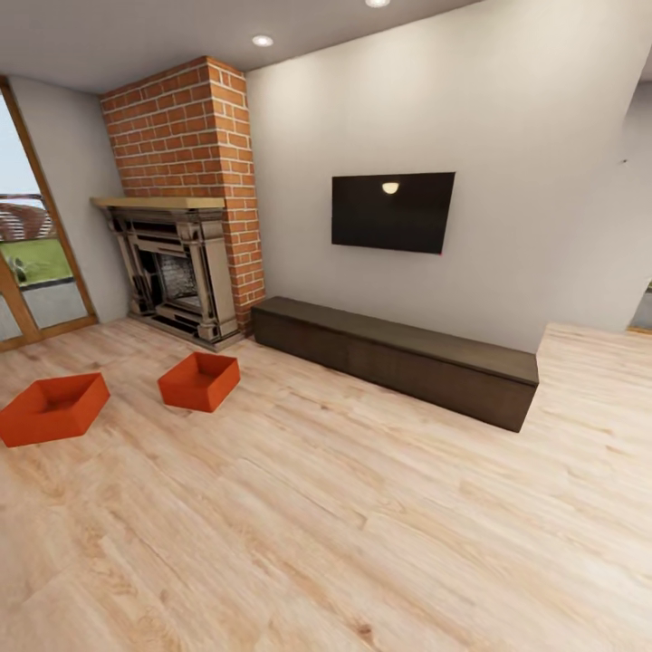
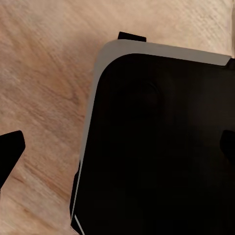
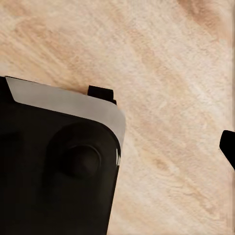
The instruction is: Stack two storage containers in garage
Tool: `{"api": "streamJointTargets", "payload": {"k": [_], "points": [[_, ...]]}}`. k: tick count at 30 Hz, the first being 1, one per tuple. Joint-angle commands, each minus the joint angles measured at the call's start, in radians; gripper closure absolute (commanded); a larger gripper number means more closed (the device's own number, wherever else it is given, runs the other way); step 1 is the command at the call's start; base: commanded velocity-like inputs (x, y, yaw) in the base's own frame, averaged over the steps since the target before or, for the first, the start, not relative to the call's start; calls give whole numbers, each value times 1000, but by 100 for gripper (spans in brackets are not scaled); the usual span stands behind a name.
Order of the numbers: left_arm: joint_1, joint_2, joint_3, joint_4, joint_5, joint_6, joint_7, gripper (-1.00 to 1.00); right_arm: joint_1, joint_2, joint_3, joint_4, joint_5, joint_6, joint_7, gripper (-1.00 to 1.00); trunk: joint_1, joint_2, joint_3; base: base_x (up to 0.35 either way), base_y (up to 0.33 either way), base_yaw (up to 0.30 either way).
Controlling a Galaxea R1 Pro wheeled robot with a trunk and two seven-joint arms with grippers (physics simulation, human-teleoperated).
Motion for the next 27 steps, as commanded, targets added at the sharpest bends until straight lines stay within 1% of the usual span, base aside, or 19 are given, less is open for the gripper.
{"api": "streamJointTargets", "payload": {"k": [1, 12, 22, 27], "points": [[0, 0, 1, 0, 5, -2, 1, -100, -1, 1, 8, 2, -8, -5, 0, -100, 1, 0, -1, 323, 0, 2], [0, 0, 1, 0, 5, -2, 1, -100, -1, 2, 8, 2, -8, -5, 0, -100, 1, 0, -1, 323, 0, 6], [0, 0, 1, 0, 5, -2, 1, -100, -1, 2, 8, 3, -8, -5, 0, -100, 1, 0, -1, 323, 0, 239], [0, 0, 1, 0, 5, -2, 1, -100, -1, 1, 8, 3, -8, -6, 0, -100, 1, 0, -1, 323, 0, 76]]}}
